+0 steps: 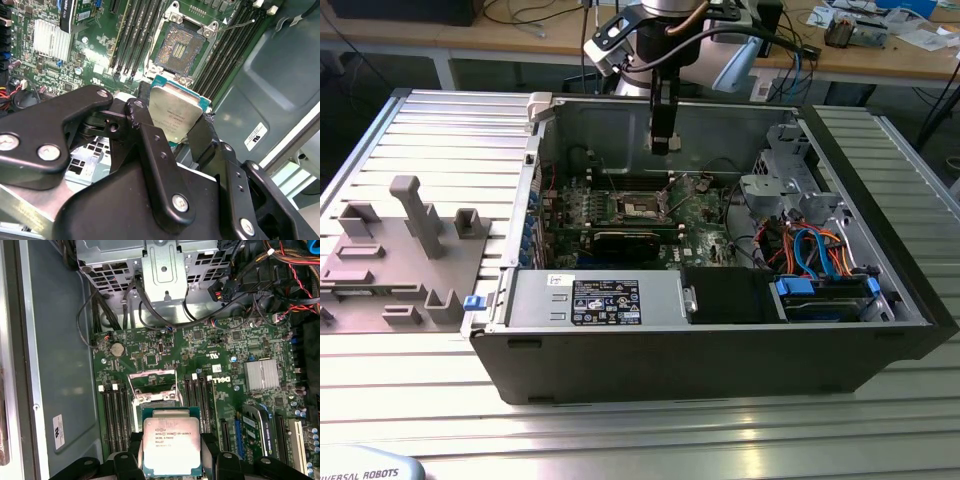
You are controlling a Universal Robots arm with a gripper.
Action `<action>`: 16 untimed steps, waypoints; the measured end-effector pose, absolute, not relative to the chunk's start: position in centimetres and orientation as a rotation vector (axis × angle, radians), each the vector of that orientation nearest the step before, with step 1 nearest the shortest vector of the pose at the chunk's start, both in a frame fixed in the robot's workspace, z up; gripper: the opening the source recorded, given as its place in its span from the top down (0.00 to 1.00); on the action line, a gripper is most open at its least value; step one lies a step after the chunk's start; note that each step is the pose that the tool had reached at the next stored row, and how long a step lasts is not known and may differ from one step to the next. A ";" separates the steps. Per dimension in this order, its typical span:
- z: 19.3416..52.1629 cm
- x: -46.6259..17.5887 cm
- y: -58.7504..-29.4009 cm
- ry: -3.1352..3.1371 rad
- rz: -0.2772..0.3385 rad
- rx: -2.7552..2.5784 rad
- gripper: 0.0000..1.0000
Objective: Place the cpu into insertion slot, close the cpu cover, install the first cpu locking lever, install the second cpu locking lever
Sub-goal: 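Place the cpu into insertion slot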
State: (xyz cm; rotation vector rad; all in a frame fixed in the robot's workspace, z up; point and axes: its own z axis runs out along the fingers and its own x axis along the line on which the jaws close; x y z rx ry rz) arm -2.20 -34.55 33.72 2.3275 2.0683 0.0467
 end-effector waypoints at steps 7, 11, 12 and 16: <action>33.6 -2.2 -34.6 2.068 0.047 2.327 0.46; 33.1 -2.2 -34.6 2.068 0.047 2.328 0.46; 33.1 -2.2 -34.6 2.068 0.047 2.328 0.46; 31.8 -2.3 -34.7 2.068 0.047 2.328 0.46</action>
